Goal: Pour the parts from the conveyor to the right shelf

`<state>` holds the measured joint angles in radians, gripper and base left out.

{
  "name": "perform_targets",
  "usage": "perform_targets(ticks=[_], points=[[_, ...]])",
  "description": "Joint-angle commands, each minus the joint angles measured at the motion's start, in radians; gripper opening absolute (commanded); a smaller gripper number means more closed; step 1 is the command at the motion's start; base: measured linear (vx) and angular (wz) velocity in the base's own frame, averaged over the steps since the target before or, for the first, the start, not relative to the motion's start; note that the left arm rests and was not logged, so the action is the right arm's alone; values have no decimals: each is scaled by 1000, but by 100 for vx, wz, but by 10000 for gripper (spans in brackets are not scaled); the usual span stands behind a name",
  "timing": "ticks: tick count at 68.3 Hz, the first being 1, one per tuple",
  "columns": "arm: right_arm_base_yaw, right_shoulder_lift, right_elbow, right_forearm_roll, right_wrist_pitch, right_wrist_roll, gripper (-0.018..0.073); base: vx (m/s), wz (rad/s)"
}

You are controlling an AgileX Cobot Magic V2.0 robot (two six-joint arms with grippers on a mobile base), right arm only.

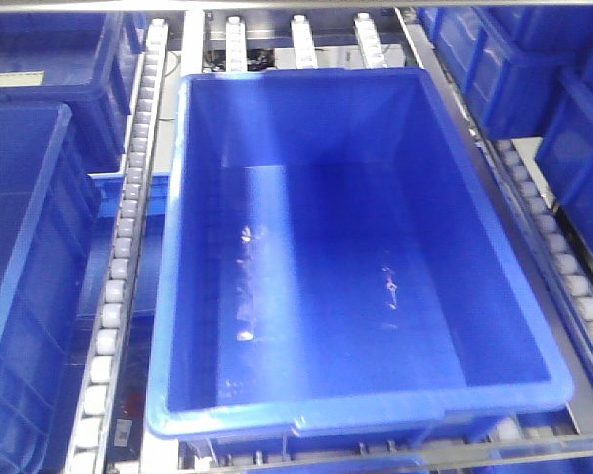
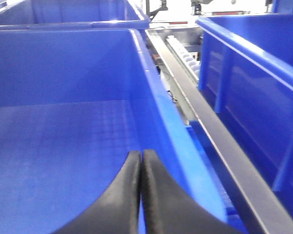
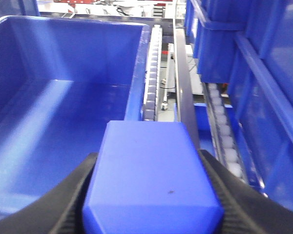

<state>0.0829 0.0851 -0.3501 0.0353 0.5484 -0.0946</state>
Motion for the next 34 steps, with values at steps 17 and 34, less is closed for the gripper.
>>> perform_targets(ticks=[17, 34], points=[[-6, 18, -28, 1, -82, 1, -3, 8, 8], [-6, 18, -28, 1, -82, 1, -3, 7, 6]])
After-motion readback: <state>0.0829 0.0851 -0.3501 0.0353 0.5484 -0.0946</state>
